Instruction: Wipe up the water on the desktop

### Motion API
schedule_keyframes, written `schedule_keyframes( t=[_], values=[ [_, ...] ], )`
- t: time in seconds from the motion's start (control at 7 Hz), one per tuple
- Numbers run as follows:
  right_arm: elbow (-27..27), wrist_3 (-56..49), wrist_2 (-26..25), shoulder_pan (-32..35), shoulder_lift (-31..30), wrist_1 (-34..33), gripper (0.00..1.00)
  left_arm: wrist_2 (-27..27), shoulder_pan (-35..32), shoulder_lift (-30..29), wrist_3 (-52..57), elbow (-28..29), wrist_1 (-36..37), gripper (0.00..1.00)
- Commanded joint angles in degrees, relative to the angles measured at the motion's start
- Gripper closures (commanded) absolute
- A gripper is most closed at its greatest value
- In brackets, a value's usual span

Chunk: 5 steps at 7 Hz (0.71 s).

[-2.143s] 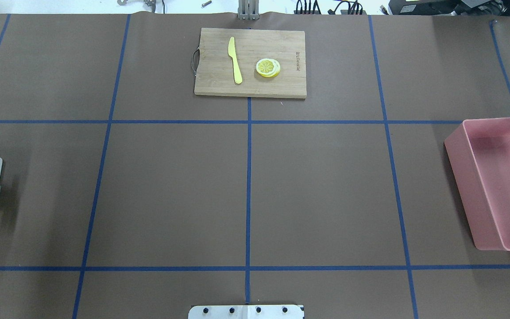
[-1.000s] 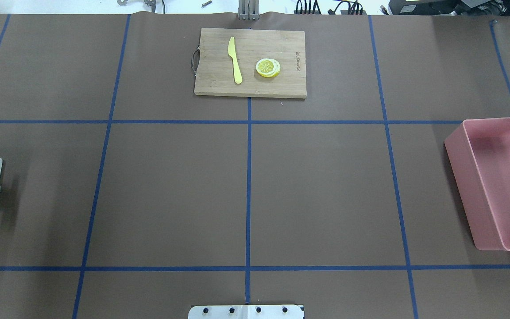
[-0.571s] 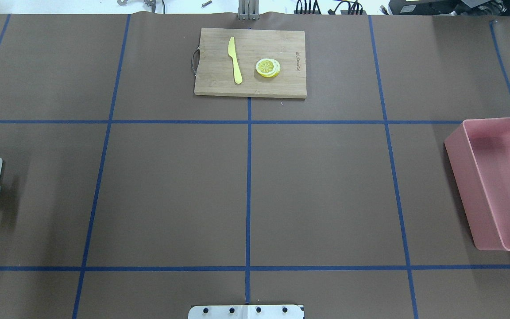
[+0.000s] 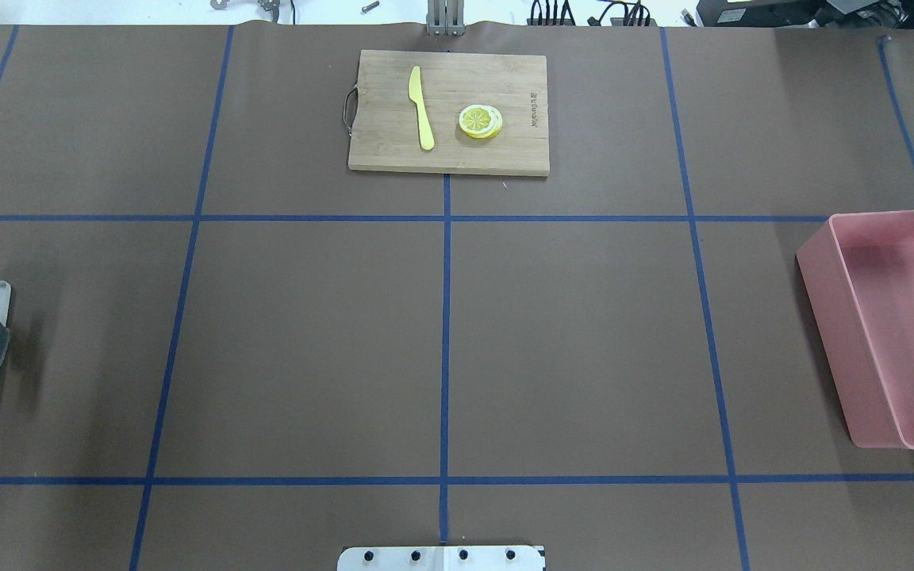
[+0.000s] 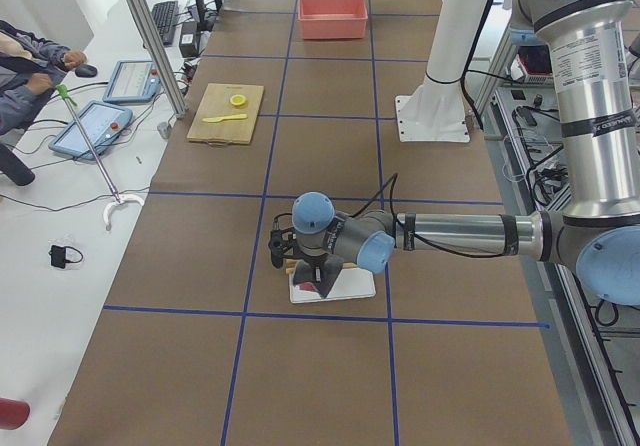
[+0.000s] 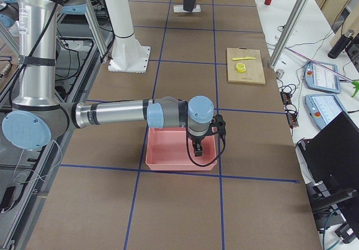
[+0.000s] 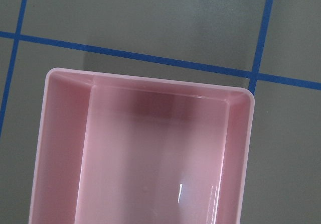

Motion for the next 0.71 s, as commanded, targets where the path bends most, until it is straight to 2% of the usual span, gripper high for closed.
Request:
schedule_keyframes(
  t=[0.0, 0.29, 0.57],
  values=[
    [0.0, -0.1, 0.1, -0.1, 0.2, 0.0, 0.0, -2.9, -0.2, 0.0, 0.0, -0.8, 0.1, 1.0],
    [1.0, 0.5, 0.1, -0.6, 0.5, 0.0, 0.0, -5.9, -0.3, -0.1, -0.2, -2.9, 1.2, 1.0],
    [1.5, 0.5, 0.0, -1.0, 0.5, 0.1, 0.0, -7.2, -0.6, -2.2, -0.1, -4.7, 5.3, 1.0]
  ],
)
